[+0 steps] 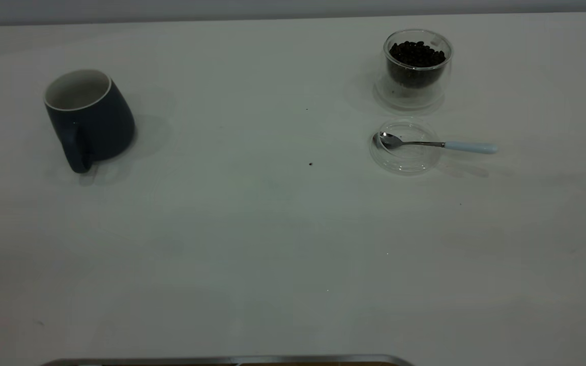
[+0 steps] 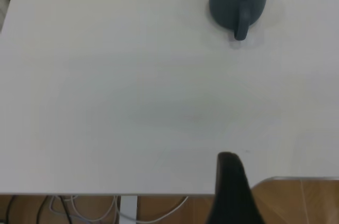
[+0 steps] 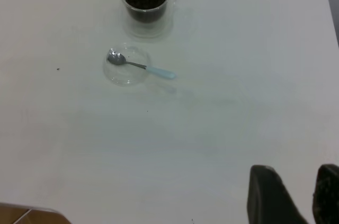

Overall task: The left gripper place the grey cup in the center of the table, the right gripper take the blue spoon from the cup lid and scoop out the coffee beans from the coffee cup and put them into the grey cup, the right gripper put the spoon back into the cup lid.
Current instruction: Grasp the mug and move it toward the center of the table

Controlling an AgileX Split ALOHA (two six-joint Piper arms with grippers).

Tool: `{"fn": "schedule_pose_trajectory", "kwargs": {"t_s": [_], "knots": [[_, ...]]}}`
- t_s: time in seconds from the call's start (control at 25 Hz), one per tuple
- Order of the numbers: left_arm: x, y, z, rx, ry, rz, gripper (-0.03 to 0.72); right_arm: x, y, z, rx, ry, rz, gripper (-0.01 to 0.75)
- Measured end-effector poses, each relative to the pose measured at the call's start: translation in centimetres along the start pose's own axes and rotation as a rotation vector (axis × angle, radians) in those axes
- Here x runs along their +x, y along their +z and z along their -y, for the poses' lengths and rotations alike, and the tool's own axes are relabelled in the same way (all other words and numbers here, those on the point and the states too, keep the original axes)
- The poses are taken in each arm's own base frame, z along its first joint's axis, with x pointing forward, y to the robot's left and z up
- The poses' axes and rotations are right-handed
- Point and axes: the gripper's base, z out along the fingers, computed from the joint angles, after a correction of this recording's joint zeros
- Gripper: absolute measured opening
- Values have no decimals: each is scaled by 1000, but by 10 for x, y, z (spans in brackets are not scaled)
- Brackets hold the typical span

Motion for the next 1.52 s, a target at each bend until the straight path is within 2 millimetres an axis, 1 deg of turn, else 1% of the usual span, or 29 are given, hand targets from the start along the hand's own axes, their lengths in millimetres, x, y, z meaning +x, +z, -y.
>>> {"fn": "schedule_pose_trajectory", "kwargs": {"t_s": [0.2,0.32,0.4,0.52,0.64,0.72,0.84,1.0,1.08,1.2,1.28,1.36,1.52], "knots": [[0,0,1,13,-4,0,567,0,0,0,0,0,0,238],[-8,-4,2,23,-18,3,567,0,0,0,0,0,0,238],[-22,-9,2,36,-46,6,567,0,0,0,0,0,0,238],[-53,-8,2,35,-57,-51,567,0,0,0,0,0,0,238],[-89,6,-1,6,-20,-138,567,0,0,0,0,0,0,238],[-112,24,-3,-20,26,-209,567,0,0,0,0,0,0,238],[-137,56,-7,-61,104,-312,567,0,0,0,0,0,0,238],[-158,104,-9,-63,261,-449,567,0,0,0,0,0,0,238],[-165,126,-9,-40,347,-470,567,0,0,0,0,0,0,238],[-171,164,-7,-3,461,-475,567,0,0,0,0,0,0,238],[-171,188,-5,22,523,-483,567,0,0,0,0,0,0,238],[-168,213,-4,48,603,-494,567,0,0,0,0,0,0,238],[-153,266,-3,103,782,-540,567,0,0,0,0,0,0,238]]}}
